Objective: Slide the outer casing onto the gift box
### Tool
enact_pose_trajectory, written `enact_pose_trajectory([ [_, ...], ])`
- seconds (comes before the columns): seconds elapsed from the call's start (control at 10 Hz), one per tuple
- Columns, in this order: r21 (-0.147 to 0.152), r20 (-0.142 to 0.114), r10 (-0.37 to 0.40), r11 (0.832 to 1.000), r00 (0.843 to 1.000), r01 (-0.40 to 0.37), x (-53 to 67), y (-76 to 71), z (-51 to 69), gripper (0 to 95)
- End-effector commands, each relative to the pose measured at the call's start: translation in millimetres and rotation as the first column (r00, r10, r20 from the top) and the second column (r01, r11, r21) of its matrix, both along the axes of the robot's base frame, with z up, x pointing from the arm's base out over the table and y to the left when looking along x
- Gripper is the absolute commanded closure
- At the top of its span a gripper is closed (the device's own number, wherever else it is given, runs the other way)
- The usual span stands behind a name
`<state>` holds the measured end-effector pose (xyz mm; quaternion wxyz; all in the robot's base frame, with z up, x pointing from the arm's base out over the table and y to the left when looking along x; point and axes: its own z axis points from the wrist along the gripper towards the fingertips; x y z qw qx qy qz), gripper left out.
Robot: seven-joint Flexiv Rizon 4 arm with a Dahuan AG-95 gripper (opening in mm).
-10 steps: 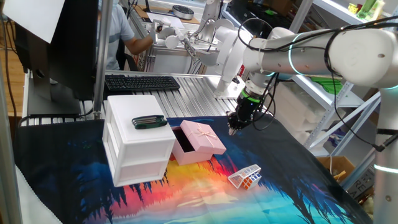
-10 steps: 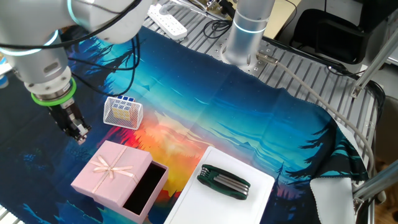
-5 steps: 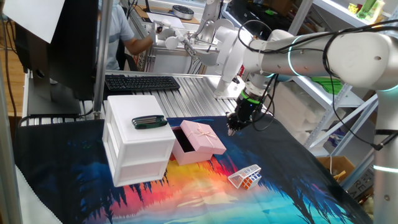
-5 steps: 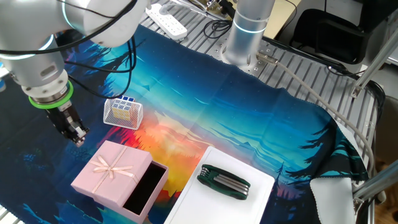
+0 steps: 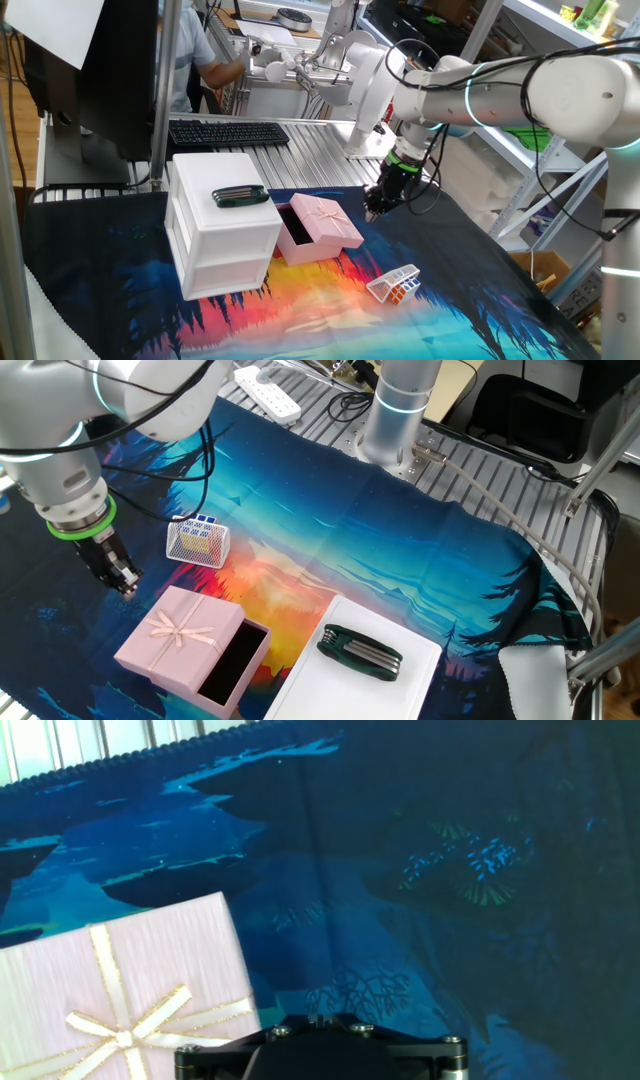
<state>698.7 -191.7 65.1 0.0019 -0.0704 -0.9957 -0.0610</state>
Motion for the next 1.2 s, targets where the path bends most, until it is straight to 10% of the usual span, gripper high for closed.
enact_pose_trajectory([
  [0.1, -0.002, 0.001, 0.001, 1.000, 1.000, -0.001, -1.3, 0.1, 0.2, 95.0],
  [1.2, 0.002, -0.006, -0.007, 1.000, 1.000, 0.007, -3.0, 3.6, -0.6, 95.0],
])
